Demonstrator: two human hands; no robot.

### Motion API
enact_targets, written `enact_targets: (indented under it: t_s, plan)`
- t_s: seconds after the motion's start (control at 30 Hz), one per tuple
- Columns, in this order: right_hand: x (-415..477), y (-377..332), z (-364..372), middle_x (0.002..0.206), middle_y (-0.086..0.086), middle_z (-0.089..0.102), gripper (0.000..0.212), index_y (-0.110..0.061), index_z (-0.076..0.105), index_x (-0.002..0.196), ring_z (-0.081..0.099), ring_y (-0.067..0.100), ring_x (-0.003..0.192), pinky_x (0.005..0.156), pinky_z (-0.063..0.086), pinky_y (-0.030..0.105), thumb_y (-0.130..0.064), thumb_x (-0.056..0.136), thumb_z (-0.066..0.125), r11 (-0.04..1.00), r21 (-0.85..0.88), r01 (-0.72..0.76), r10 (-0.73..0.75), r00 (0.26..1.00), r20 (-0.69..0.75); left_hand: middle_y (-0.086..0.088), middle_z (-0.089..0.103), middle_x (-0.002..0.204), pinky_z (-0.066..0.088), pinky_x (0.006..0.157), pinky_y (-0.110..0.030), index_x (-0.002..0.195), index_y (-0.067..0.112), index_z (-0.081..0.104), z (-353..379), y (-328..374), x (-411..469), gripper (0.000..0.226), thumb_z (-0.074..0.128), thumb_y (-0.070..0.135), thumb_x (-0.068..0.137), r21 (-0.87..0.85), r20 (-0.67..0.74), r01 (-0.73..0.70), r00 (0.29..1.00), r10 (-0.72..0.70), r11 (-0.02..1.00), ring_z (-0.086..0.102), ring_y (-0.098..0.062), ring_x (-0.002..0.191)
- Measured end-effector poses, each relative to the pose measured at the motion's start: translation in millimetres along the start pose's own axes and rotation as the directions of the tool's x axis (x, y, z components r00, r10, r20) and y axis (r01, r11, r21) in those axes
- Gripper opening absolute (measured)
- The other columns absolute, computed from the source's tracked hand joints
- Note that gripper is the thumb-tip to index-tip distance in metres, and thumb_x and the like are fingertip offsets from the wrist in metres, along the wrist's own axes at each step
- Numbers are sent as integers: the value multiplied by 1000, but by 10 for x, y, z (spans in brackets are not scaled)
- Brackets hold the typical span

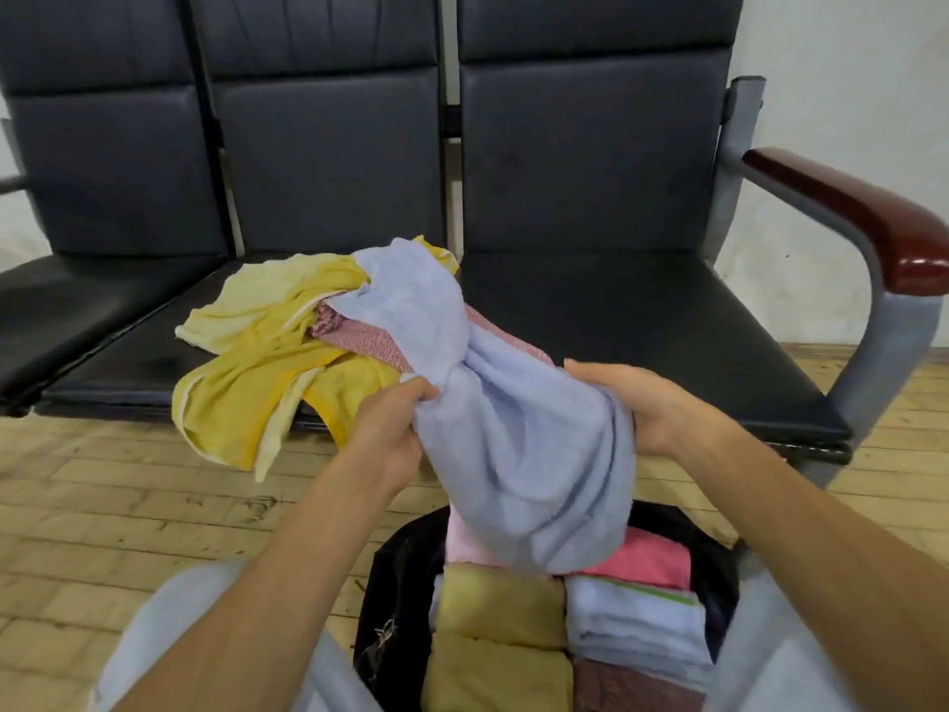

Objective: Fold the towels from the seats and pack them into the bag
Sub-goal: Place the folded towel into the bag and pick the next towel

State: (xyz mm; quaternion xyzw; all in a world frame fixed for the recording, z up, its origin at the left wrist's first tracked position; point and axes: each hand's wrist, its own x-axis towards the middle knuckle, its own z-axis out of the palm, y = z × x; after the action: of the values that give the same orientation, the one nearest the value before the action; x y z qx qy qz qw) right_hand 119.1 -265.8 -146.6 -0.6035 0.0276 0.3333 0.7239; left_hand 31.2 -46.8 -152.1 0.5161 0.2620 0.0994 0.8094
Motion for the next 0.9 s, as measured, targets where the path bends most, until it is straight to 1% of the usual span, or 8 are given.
enact_targets:
  t_s: [0.13,0.27,0.4,0.53,0.63,0.7,0.8,0.9]
  plan:
    - [81,-72,91,86,10,75,9,-6,72,87,71,19,73,64,56,30,-12,81,69,975,-224,5,-45,984,-173,-9,66,94,53,61,-26,102,4,66,-114,95,-41,22,48,4,89,-64,93,156,984,-149,986,62,-19,75]
    - [98,-63,183,94,8,64,13,-11,63,88,61,22,85,69,48,36,-19,79,63,988,-108,113,-121,990,-70,-6,67,92,54,55,-22,98,9,63,-240,163,-38,13,54,10,89,-38,106,197,976,-192,980,63,-18,74]
    - [108,67,216,103,13,74,29,-6,71,105,70,27,96,71,57,33,-28,90,62,994,80,71,-77,995,67,-4,70,85,51,50,-20,94,10,68,-329,212,12,10,59,12,91,76,44,80,996,-83,994,66,-13,63]
    - [218,144,236,112,21,70,26,5,71,105,68,29,102,89,56,41,-9,82,72,978,-206,24,-38,997,-61,-3,74,80,54,54,-20,91,8,70,-332,146,-33,15,56,8,94,137,34,42,998,-47,990,69,-12,63]
    - [126,90,253,82,12,69,10,-9,70,83,66,22,69,56,54,34,-7,85,60,954,-291,76,-87,996,-25,-8,72,96,54,66,-26,98,7,68,-335,136,-76,16,52,10,98,190,5,-29,1000,29,981,68,-16,78]
    - [17,17,217,68,7,59,19,-13,63,69,57,18,54,45,44,27,-6,83,52,957,-240,162,-173,985,-23,-8,69,98,50,74,-31,92,10,67,-378,189,-96,19,50,12,100,246,-18,-142,988,151,959,65,-19,84]
    - [-156,-103,96,85,12,63,25,-11,61,63,64,22,80,72,54,32,-4,81,45,942,69,327,-326,945,-23,-6,67,93,42,75,-35,87,11,65,-468,328,-127,21,49,15,100,254,-47,-250,962,270,934,58,-22,89]
    - [-281,-107,11,100,15,67,15,-5,62,88,66,26,96,87,51,38,-17,88,54,931,191,311,-312,950,-25,1,71,95,50,73,-32,91,15,67,-498,433,-179,21,48,16,101,233,-72,-271,953,295,934,66,-18,87]
